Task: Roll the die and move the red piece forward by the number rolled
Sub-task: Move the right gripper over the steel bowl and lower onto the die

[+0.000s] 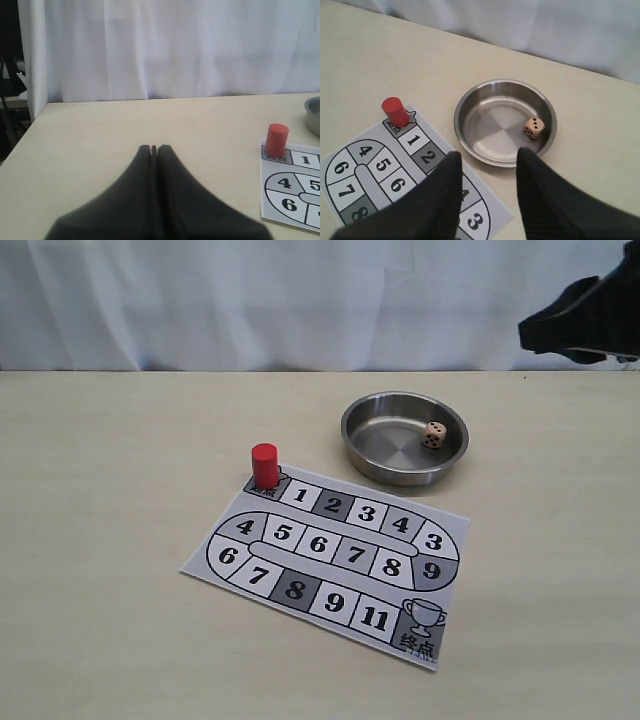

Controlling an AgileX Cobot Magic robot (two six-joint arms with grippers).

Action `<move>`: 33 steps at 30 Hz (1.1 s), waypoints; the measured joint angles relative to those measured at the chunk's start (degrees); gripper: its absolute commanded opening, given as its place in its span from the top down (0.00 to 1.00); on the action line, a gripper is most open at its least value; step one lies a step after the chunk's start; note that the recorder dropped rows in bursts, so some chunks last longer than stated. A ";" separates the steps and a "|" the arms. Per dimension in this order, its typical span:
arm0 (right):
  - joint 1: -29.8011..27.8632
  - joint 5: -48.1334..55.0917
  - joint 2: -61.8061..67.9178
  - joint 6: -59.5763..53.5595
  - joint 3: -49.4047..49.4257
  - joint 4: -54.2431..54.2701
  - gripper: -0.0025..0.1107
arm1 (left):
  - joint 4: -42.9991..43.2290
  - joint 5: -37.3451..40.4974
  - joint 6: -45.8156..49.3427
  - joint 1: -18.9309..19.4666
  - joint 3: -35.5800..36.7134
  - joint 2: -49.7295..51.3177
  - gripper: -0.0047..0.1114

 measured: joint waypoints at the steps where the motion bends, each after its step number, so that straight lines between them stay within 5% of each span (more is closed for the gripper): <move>1: 0.61 0.14 1.61 0.00 -1.13 -0.25 0.66 | 0.00 0.00 0.00 0.00 0.00 0.00 0.96; 9: 2.70 6.09 14.02 4.12 -11.52 -4.54 0.65 | 0.00 0.00 0.00 0.00 0.00 0.00 0.96; 15: 2.80 13.50 23.79 12.05 -21.39 -12.66 0.41 | 0.00 0.00 0.00 0.00 0.00 0.00 0.96; 33: 2.91 19.44 46.28 9.26 -42.43 -17.25 0.45 | 0.00 0.00 0.00 0.00 0.00 0.00 0.96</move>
